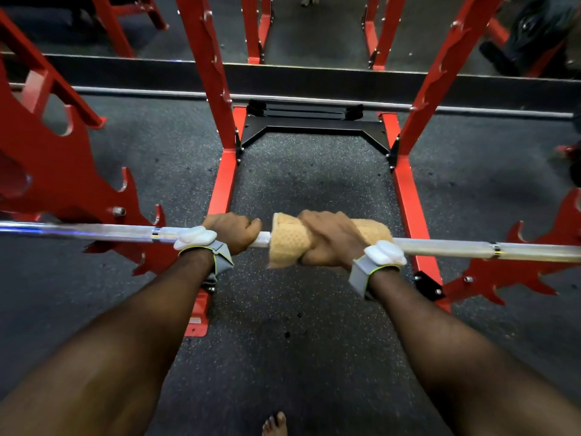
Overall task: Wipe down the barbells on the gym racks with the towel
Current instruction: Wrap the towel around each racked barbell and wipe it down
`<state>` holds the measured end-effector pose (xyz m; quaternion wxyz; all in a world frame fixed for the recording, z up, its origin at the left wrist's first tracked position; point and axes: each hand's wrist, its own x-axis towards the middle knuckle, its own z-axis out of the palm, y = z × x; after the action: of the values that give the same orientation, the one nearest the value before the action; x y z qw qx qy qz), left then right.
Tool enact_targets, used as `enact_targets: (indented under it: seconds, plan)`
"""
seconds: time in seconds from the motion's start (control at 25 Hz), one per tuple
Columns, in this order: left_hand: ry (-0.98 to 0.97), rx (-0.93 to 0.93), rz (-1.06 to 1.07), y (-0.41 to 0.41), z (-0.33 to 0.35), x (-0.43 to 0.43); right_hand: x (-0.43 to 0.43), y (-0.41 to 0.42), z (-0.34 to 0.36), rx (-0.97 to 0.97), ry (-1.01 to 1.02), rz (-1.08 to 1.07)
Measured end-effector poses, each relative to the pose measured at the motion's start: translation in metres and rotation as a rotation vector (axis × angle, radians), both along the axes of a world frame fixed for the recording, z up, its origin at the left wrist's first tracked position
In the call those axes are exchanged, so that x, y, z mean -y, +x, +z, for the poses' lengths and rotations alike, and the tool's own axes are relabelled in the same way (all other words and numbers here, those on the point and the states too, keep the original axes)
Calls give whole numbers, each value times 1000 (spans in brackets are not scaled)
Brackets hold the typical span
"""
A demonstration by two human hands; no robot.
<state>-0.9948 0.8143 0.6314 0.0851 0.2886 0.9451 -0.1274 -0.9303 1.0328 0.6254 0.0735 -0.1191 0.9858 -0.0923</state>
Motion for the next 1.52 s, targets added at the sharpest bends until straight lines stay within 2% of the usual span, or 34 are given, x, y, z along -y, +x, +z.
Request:
enact_targets:
  seconds: [0.08, 0.2, 0.32, 0.48, 0.68, 0.84, 1.16, 1.32, 1.4, 1.52]
  plan:
    - [-88, -20, -104, -2, -3, 4, -29, 10, 0, -7, 5, -32]
    - [-116, -19, -112, -3, -6, 4, -59, 32, -8, -150, 171, -82]
    - [-110, -39, -121, -3, -10, 1, -40, 42, -18, -302, 295, -191]
    - [-87, -14, -107, -6, -10, 0, -12, 35, -20, -363, 258, -195]
    - [-115, -46, -144, -1, -8, 1, -15, 29, -15, -320, 219, -145]
    - [-130, -64, -161, -3, -10, 1, -18, 25, -8, -222, 190, -129]
    - [-153, -92, -228, -6, -17, 4, 9, -1, 15, 163, 120, -3]
    - [-145, -49, -160, -6, -14, 3, 22, -20, 19, 325, -80, 21]
    - [-153, -53, -215, -5, -13, 4, 9, -19, 20, 354, -188, -10]
    - [-144, -51, -214, -5, -11, 6, -17, -11, 20, 377, -146, -79]
